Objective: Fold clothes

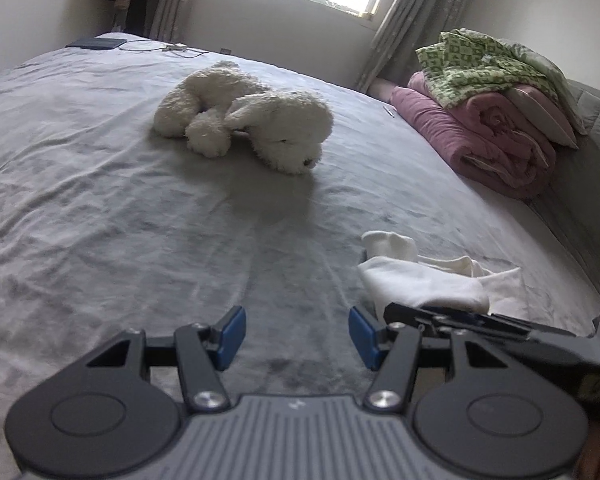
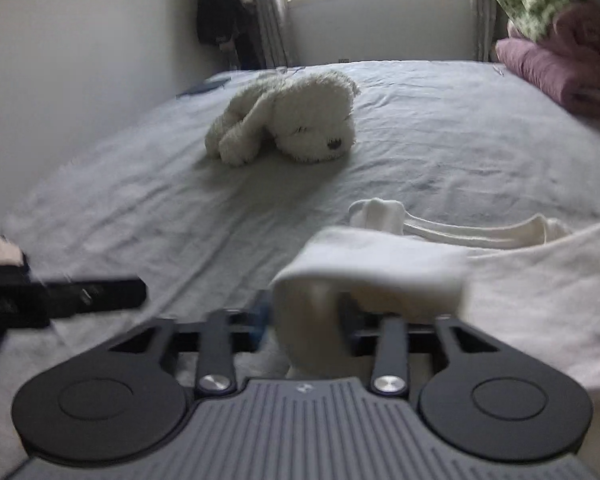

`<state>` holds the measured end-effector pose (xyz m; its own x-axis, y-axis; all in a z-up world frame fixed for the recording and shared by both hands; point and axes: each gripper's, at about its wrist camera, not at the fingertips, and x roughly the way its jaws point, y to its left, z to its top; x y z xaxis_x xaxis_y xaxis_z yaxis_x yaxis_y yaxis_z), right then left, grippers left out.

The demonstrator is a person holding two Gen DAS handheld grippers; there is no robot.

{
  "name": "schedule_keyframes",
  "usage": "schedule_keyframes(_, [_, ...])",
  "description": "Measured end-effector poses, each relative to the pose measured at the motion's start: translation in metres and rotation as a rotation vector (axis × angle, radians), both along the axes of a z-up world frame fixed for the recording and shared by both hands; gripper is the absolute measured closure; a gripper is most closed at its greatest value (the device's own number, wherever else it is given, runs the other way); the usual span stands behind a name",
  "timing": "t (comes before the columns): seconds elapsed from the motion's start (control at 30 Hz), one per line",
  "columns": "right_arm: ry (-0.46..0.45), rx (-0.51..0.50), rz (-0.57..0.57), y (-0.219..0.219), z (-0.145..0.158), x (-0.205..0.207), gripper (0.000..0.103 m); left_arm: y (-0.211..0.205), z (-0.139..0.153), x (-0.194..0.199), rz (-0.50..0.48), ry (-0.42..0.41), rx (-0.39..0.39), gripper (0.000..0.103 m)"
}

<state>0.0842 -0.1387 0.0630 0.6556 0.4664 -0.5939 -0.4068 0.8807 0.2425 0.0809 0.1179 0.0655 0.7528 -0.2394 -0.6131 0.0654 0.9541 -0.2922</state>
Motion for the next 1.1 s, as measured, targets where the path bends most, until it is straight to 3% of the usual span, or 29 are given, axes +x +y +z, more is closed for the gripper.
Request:
schedule_keyframes(0.07, [0.032, 0.011, -0.011, -0.007, 0.004, -0.002, 0.044, -0.004, -0.001, 0.0, -0.017, -0.011, 0.011, 0.045])
schedule_keyframes(0.17, [0.06, 0.005, -0.02, -0.019, 0.004, -0.016, 0.043, -0.014, -0.002, 0.0, -0.062, -0.025, 0.038, 0.044])
schedule_keyframes(0.33, [0.052, 0.055, -0.074, -0.081, 0.017, -0.061, 0.04, -0.041, -0.007, -0.004, -0.159, -0.065, 0.108, 0.044])
schedule_keyframes(0.47, [0.024, 0.019, -0.245, -0.147, 0.025, -0.108, 0.04, -0.066, -0.012, -0.005, -0.229, -0.118, 0.188, 0.042])
schedule_keyframes(0.57, [0.013, -0.067, -0.331, -0.175, 0.021, -0.145, 0.04, -0.081, -0.015, -0.002, -0.254, -0.149, 0.254, 0.039])
schedule_keyframes(0.7, [0.068, -0.158, -0.404, -0.199, 0.001, -0.193, 0.04, -0.087, -0.02, 0.012, -0.236, -0.143, 0.233, 0.039])
schedule_keyframes(0.77, [0.096, -0.173, -0.429, -0.206, -0.011, -0.21, 0.04, -0.089, -0.024, 0.018, -0.217, -0.13, 0.241, 0.047])
schedule_keyframes(0.8, [0.109, -0.17, -0.434, -0.208, -0.015, -0.216, 0.04, -0.09, -0.027, 0.021, -0.218, -0.114, 0.244, 0.077])
schedule_keyframes(0.83, [0.122, -0.165, -0.437, -0.21, -0.02, -0.221, 0.042, -0.09, -0.03, 0.024, -0.223, -0.095, 0.247, 0.096])
schedule_keyframes(0.97, [0.101, -0.193, -0.401, -0.196, -0.023, -0.223, 0.065, -0.082, -0.031, 0.029, -0.222, -0.101, 0.204, 0.098])
schedule_keyframes(1.03, [0.076, -0.209, -0.386, -0.191, -0.02, -0.228, 0.091, -0.079, -0.027, 0.028, -0.218, -0.124, 0.189, 0.099])
schedule_keyframes(1.1, [0.05, -0.226, -0.372, -0.185, -0.017, -0.232, 0.093, -0.077, -0.022, 0.027, -0.216, -0.144, 0.173, 0.099])
